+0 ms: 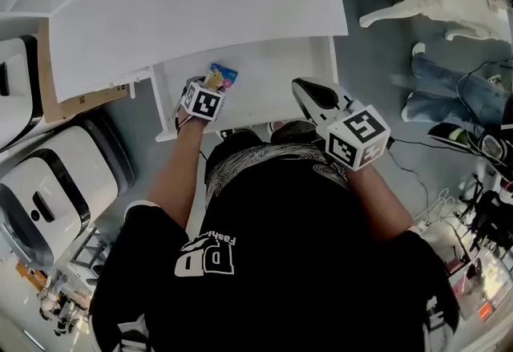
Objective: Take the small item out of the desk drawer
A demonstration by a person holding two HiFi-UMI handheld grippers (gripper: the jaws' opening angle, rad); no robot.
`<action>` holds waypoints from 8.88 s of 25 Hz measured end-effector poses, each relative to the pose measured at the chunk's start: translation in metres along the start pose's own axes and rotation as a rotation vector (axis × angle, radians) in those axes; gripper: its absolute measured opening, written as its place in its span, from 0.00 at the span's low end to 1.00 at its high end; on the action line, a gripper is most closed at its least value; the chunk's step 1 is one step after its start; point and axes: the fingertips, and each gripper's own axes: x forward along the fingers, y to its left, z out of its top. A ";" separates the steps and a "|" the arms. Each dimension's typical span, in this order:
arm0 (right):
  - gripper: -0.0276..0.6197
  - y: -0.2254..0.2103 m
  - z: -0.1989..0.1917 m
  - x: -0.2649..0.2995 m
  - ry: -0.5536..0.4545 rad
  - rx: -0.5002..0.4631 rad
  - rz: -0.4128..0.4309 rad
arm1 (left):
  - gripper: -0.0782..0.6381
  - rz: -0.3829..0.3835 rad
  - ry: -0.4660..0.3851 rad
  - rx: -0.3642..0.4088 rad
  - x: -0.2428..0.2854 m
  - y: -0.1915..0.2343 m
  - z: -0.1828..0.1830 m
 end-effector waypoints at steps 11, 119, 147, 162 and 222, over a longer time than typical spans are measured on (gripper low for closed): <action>0.06 -0.018 -0.001 -0.001 0.018 0.012 -0.005 | 0.62 -0.029 0.089 -0.081 0.020 -0.010 -0.002; 0.06 0.186 0.093 -0.020 -0.369 -0.166 -0.049 | 0.70 -0.309 -0.929 -0.117 -0.404 -0.020 0.051; 0.05 0.198 0.039 -0.093 -0.346 -0.289 -0.016 | 0.70 -0.236 -0.995 -0.150 -0.421 -0.114 0.015; 0.05 0.181 -0.010 -0.178 -0.368 -0.241 0.124 | 0.70 -0.188 -1.009 -0.194 -0.418 -0.213 0.007; 0.05 0.249 -0.019 -0.141 -0.378 -0.220 0.026 | 0.70 -0.237 -0.979 -0.115 -0.440 -0.163 -0.047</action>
